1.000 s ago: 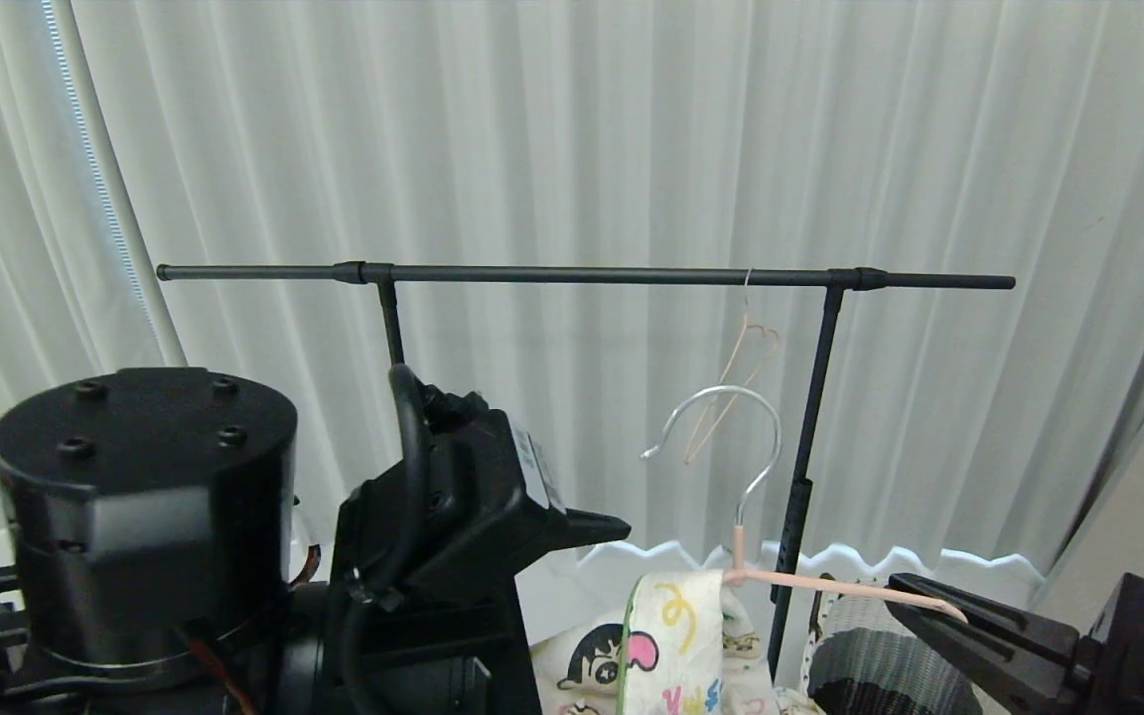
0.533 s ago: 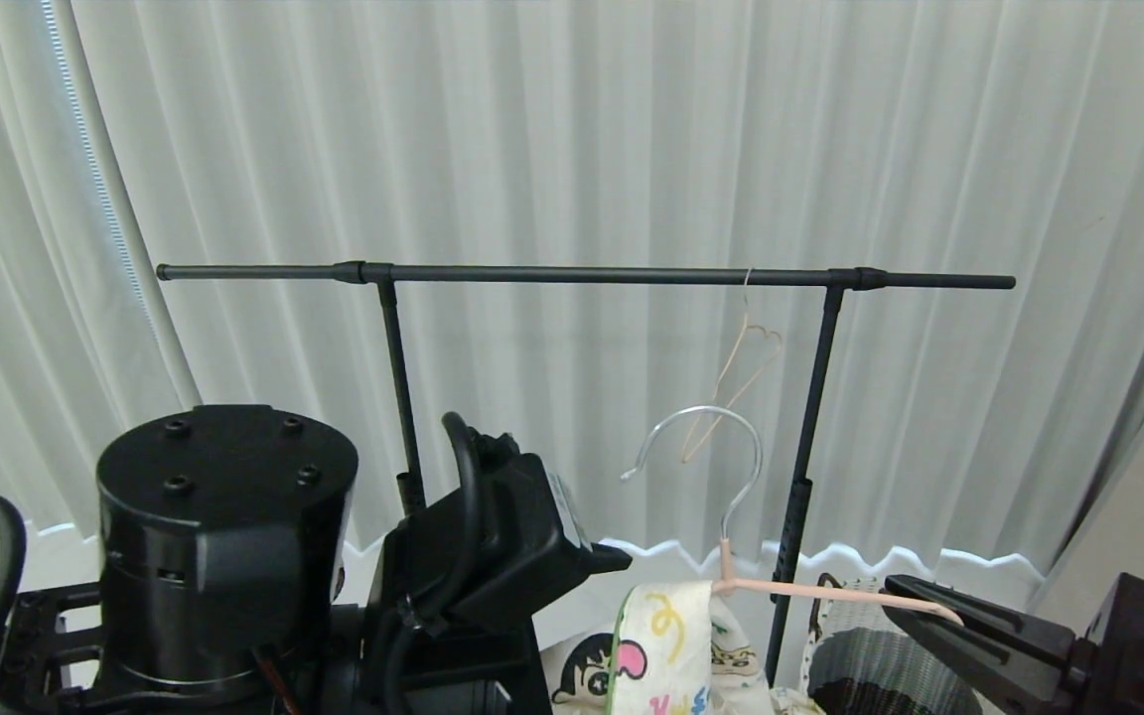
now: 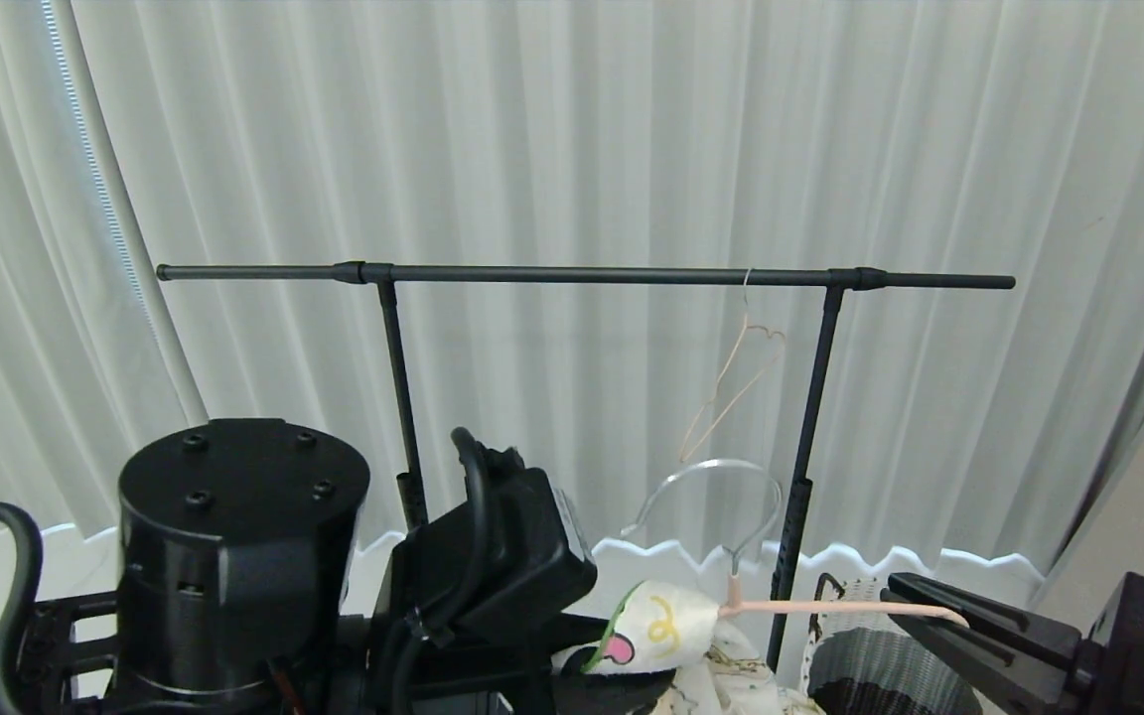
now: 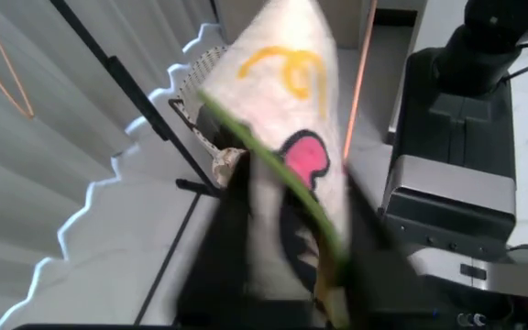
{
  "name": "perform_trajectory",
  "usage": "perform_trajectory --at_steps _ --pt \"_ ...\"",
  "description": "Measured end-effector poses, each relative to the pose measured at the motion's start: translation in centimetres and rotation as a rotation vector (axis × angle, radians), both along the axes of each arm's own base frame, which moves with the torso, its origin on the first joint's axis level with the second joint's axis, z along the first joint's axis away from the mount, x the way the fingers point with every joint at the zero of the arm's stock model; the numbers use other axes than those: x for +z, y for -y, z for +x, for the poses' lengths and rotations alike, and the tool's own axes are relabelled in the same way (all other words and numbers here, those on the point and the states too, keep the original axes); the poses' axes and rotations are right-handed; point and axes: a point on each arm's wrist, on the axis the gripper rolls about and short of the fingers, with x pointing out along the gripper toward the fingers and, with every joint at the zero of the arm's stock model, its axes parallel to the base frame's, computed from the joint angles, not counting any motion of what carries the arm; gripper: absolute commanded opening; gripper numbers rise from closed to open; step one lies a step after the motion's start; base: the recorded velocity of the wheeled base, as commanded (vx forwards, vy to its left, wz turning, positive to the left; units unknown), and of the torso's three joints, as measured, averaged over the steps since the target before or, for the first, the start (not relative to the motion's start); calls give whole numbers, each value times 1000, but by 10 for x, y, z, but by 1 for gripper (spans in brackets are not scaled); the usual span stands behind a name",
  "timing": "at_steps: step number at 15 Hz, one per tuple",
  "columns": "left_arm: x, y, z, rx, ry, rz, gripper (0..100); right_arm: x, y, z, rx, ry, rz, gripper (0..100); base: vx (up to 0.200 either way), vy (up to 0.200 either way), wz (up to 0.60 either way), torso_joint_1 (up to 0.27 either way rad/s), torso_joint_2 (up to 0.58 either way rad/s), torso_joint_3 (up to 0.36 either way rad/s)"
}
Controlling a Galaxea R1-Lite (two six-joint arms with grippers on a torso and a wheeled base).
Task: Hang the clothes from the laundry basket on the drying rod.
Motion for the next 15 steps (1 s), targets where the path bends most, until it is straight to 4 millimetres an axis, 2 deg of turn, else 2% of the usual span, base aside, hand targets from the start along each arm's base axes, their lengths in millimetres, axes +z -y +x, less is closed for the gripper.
perform_trajectory --at_steps 4,5,8,11,15 --pt "-1 1 0 4 6 7 0 1 0 0 -5 3 3 0 0 0 0 0 0 0" --pt "-1 1 1 22 25 17 0 1 0 0 -6 3 3 100 0 0 0 0 0 0" --pt "-5 0 7 126 134 92 0 1 1 0 -5 4 7 100 0 0 0 0 0 0" --pt "-6 0 10 158 146 108 0 0 2 0 -6 1 -1 100 0 0 0 0 0 0" --pt "-6 -5 21 294 134 120 0 -4 4 0 -15 -10 -8 100 0 0 0 0 0 0"
